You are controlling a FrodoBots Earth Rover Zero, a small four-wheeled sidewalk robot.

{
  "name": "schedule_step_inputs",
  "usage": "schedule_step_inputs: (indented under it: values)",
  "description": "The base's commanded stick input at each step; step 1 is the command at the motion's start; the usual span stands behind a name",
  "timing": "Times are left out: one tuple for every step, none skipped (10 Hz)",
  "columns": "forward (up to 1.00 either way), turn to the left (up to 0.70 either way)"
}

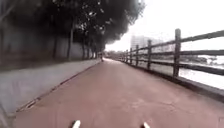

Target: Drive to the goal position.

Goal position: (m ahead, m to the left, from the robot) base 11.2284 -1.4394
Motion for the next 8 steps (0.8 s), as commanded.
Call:
schedule_step_inputs:
  values:
    - [0.7, 0.0]
    - [0.7, 0.0]
    - [0.7, 0.0]
    - [0.7, 0.0]
    - [0.7, 0.0]
    - [0.7, 0.0]
    - [0.7, 0.0]
    - [0.7, 0.0]
